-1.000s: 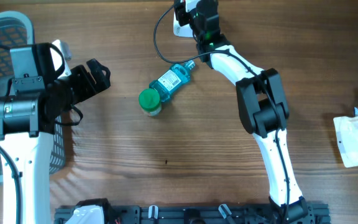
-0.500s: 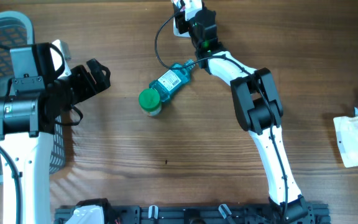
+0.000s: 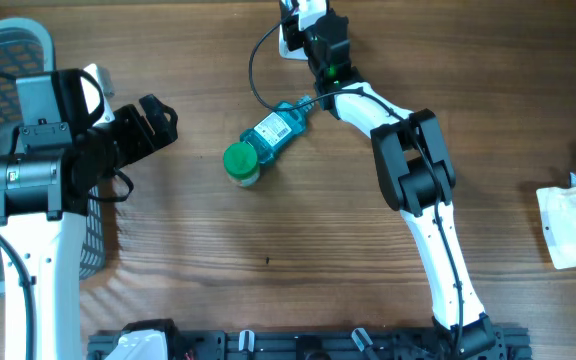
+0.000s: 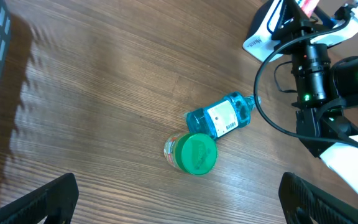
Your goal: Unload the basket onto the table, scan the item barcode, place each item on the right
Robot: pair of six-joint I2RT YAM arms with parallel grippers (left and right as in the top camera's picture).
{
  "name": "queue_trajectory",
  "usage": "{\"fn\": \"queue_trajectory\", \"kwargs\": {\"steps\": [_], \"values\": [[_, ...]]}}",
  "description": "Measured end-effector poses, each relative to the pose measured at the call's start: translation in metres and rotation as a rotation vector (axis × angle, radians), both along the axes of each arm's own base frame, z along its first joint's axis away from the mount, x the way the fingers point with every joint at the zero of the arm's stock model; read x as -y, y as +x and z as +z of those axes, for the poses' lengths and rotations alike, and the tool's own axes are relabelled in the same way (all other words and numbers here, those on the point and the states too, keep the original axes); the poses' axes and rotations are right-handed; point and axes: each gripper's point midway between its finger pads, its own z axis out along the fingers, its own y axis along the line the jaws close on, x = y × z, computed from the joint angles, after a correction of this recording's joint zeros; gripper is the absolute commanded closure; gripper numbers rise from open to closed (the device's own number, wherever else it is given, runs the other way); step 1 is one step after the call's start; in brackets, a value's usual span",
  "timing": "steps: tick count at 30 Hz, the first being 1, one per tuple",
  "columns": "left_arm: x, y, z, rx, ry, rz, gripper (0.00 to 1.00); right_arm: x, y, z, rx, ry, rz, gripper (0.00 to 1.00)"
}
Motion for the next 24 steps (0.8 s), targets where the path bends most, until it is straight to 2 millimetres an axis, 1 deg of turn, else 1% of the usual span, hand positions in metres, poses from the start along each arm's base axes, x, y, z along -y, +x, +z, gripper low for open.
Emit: {"fn": "queue_trajectory", "kwargs": {"steps": [4,14,19,24], "values": [[-0.0001,0.0,0.0,0.0,0.001,0.0,0.0,0.0002,0.0003,0.0046,0.011,0.024,-0.003,0.43],[-0.0001,0.0,0.0,0.0,0.001,0.0,0.0,0.0006,0.0004,0.0024,-0.003,0.035,-0.006,0.44],[-0.0001,0.0,0.0,0.0,0.0,0.0,0.0,-0.0003,0.0002,0.0104,0.026,0.052,-0.004,0.44],[-0.0001,0.0,0.0,0.0,0.001,0.0,0.0,-0.0051,-0.0018,0.0114,0.029,0.053,0.004,0.44]]}}
